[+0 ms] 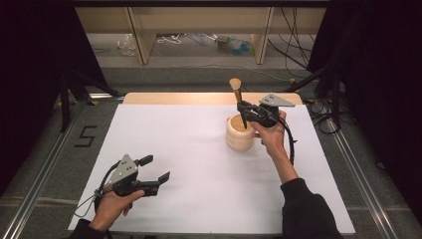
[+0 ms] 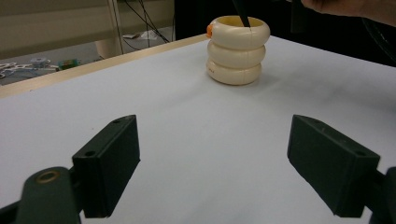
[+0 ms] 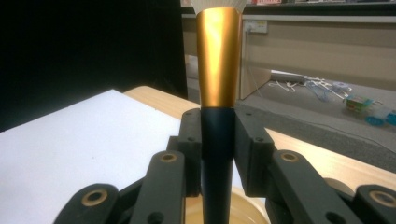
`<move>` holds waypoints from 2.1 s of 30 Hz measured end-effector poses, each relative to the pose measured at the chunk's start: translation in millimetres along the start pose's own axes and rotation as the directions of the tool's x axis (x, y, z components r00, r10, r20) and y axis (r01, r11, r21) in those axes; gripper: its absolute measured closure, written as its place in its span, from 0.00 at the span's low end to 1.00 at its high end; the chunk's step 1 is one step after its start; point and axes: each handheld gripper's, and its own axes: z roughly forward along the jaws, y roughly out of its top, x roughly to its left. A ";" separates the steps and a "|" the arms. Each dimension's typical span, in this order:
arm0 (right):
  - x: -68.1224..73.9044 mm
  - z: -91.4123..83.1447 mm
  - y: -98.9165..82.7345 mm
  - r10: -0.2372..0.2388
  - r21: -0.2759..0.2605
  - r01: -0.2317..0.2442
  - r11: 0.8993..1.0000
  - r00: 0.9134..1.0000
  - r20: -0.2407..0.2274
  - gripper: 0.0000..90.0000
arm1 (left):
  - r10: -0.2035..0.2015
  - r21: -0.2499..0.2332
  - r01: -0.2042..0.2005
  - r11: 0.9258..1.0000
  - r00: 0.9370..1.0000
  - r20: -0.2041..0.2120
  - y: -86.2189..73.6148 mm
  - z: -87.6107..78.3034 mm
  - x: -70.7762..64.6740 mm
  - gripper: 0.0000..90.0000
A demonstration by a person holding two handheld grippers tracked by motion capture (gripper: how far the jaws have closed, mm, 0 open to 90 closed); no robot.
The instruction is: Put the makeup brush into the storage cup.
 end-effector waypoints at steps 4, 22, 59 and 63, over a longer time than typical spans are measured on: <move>-1.0 1.0 -3.8 0.018 0.002 -0.018 1.000 1.000 -0.003 0.83 | -0.013 -0.003 0.013 1.000 1.000 -0.002 -0.1 0.1 -0.1 0.19; 1.2 6.2 -12.9 0.027 0.008 -0.027 1.000 0.999 -0.020 0.83 | 0.000 -0.002 0.000 1.000 1.000 -0.001 0.2 -0.4 0.5 0.19; 1.0 3.9 -30.0 0.013 -0.037 -0.014 0.999 1.000 -0.015 0.83 | -0.003 -0.011 0.003 1.000 1.000 0.003 0.4 -1.0 1.1 0.19; 0.8 4.7 -32.5 0.017 -0.029 -0.017 0.999 1.000 -0.012 0.83 | -0.009 -0.011 0.009 1.000 1.000 0.002 0.4 -0.9 0.6 0.19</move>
